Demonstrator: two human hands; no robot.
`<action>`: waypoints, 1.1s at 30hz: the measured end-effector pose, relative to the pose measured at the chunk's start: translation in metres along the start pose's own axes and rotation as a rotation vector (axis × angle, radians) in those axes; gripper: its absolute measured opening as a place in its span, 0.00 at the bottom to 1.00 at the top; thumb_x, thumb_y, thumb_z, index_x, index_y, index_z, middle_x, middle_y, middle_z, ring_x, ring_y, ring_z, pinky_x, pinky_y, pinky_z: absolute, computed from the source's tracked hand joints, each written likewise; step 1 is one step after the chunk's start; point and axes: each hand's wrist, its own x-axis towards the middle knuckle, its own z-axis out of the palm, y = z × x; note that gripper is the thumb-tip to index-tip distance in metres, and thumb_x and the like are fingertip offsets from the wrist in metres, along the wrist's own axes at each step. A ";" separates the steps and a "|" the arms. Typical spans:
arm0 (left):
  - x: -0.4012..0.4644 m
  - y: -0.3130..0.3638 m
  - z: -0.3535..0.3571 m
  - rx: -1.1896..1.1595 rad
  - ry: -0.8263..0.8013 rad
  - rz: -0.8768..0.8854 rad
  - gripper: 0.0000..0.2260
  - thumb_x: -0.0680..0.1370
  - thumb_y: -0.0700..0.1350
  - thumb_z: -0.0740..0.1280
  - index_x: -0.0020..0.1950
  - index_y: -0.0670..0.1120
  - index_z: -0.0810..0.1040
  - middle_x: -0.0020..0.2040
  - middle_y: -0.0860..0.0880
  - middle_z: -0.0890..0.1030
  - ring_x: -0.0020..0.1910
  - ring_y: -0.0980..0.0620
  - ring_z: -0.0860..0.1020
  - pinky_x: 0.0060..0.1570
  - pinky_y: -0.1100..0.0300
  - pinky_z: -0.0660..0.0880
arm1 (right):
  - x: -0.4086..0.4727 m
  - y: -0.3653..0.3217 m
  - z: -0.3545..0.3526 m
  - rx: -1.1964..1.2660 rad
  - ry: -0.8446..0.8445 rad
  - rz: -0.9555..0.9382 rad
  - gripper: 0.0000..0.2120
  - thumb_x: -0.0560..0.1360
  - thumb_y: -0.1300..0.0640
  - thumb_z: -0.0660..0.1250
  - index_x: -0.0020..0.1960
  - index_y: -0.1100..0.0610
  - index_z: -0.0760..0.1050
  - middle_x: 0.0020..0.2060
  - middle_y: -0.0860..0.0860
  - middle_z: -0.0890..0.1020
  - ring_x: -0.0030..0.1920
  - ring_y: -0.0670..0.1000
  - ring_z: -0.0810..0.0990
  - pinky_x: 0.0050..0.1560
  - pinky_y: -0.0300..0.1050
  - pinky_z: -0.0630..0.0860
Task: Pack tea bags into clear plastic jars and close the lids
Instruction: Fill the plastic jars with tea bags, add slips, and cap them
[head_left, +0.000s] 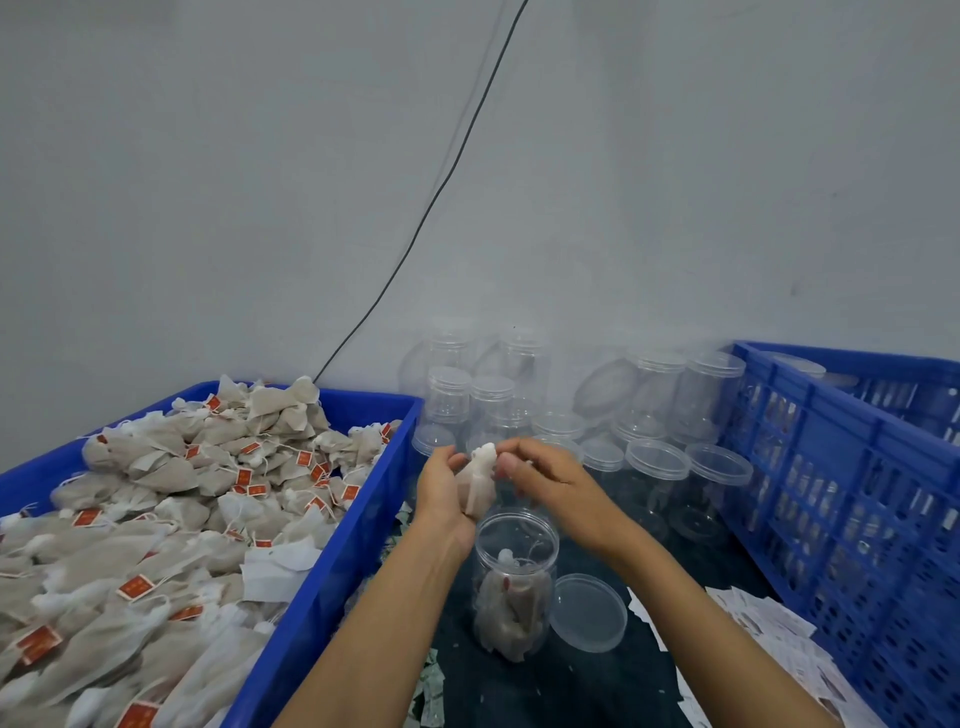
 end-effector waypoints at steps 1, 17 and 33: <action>0.000 -0.002 0.002 0.000 -0.021 -0.013 0.14 0.82 0.47 0.57 0.56 0.39 0.75 0.44 0.41 0.79 0.38 0.48 0.77 0.34 0.58 0.75 | 0.000 -0.002 0.001 -0.016 -0.011 -0.021 0.04 0.78 0.56 0.66 0.51 0.52 0.78 0.43 0.46 0.79 0.42 0.42 0.75 0.43 0.33 0.71; 0.005 -0.005 -0.029 0.200 0.180 0.233 0.08 0.81 0.37 0.59 0.50 0.44 0.77 0.48 0.47 0.80 0.48 0.51 0.79 0.42 0.61 0.76 | 0.005 0.024 0.006 -0.706 -0.125 0.229 0.04 0.75 0.54 0.69 0.47 0.54 0.77 0.43 0.50 0.84 0.46 0.52 0.82 0.49 0.47 0.77; 0.005 -0.013 -0.061 0.434 0.249 0.152 0.12 0.80 0.32 0.54 0.48 0.44 0.76 0.50 0.46 0.78 0.45 0.52 0.77 0.40 0.61 0.75 | 0.013 0.001 0.006 -0.773 -0.404 0.211 0.15 0.75 0.66 0.60 0.52 0.54 0.82 0.49 0.50 0.83 0.49 0.52 0.80 0.52 0.48 0.77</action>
